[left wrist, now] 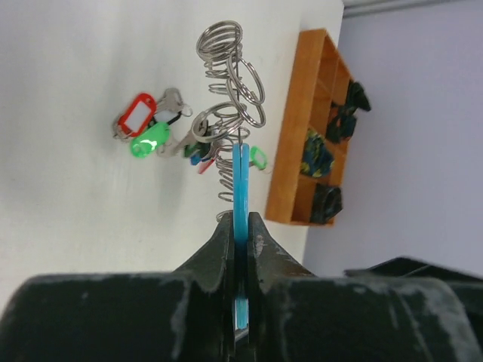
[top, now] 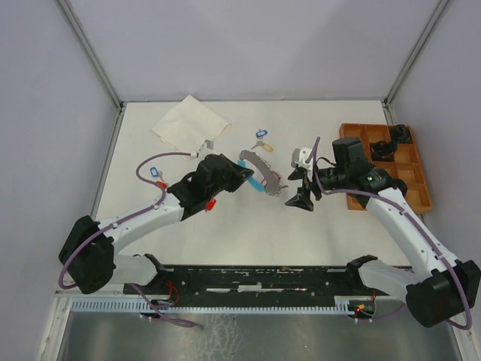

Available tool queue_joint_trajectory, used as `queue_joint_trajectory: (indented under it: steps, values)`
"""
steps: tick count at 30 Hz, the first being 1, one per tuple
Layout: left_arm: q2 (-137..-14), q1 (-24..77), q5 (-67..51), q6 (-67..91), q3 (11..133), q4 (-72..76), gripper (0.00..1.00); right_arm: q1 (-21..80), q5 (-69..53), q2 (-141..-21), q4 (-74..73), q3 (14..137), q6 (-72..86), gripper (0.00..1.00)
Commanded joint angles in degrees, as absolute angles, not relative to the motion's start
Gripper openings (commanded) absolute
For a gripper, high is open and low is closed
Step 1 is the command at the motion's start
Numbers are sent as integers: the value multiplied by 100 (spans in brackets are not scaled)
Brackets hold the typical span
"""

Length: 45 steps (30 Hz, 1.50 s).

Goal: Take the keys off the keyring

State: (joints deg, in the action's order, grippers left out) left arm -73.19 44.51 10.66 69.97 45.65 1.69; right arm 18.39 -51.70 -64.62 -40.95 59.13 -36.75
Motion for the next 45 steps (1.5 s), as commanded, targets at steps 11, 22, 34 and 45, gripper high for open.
queue_joint_trajectory:
  steps: [11,22,34,45]
  values:
    - [-8475,4368,909,9188,6064,-16,3,3544,-2048,-6011,-549,4607,-3533,85]
    - [-8446,4379,762,9253,6035,53,3,4845,541,-6636,635,4192,-4943,70]
    - [-8145,4383,656,9325,5690,305,4,5054,1366,-6648,832,4195,-5297,1]
    - [-6696,4381,864,8706,4531,772,76,4262,-178,-6037,-746,4906,-3756,1]
